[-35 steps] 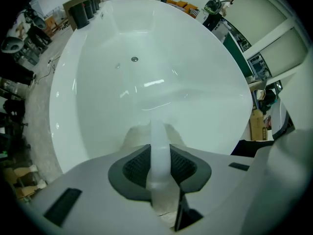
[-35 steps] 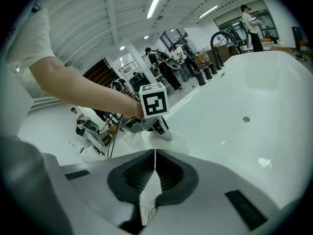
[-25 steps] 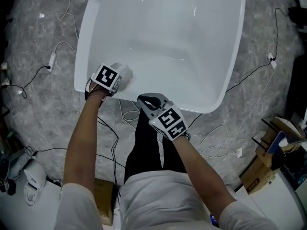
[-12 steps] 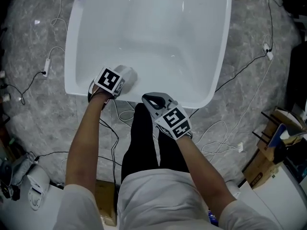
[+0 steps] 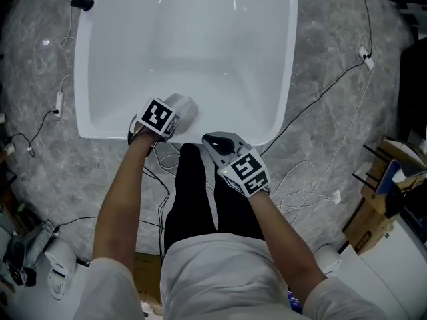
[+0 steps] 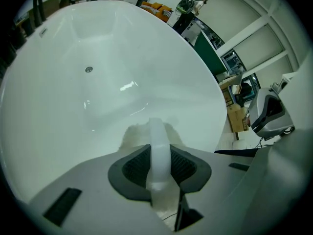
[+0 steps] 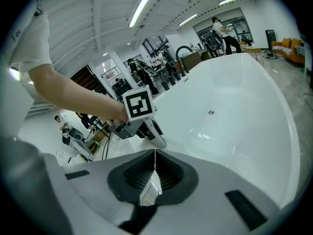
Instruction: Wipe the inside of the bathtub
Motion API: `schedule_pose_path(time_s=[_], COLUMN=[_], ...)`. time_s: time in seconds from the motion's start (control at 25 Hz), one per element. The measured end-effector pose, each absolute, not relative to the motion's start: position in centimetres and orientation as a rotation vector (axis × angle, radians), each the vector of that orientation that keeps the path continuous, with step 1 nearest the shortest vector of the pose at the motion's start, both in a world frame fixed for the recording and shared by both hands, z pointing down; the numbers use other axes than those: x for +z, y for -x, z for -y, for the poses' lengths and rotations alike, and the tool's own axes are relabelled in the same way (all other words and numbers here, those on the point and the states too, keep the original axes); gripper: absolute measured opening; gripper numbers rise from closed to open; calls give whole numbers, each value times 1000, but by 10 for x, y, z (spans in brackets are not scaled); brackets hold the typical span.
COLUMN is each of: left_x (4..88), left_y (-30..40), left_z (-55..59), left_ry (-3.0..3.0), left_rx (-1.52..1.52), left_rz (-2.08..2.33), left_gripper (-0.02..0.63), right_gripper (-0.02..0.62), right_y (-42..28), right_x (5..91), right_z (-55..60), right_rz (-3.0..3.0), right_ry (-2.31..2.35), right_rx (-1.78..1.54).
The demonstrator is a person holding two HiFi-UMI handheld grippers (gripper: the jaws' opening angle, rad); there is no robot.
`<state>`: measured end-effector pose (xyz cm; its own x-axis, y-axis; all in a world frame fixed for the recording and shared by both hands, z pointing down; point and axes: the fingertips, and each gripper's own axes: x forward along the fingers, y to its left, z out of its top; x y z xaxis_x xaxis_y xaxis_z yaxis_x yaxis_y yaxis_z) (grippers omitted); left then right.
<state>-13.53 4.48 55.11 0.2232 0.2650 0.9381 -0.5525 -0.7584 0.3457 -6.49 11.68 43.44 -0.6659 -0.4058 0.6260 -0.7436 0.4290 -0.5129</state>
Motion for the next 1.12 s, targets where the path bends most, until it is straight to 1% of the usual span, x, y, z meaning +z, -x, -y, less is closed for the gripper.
schedule_pose_path(time_s=[0.16, 0.32, 0.56, 1.12], left_x=[551, 548, 545, 533], left_y=[110, 74, 29, -49], left_z=[-58, -76, -95, -133], left_ry=[-1842, -1846, -1857, -1886], left_rx=[1604, 1516, 1470, 1404], left_rz=[238, 182, 136, 82], left_gripper=[103, 103, 103, 103], right_gripper=[20, 20, 20, 20], right_y=[39, 10, -27, -79], right_x=[438, 440, 443, 440], right_z=[-128, -139, -153, -178], right_rz=[2253, 2223, 2194, 2176], right_ry=[-1015, -1077, -1140, -1269], right_rx=[1135, 1155, 1162, 1173])
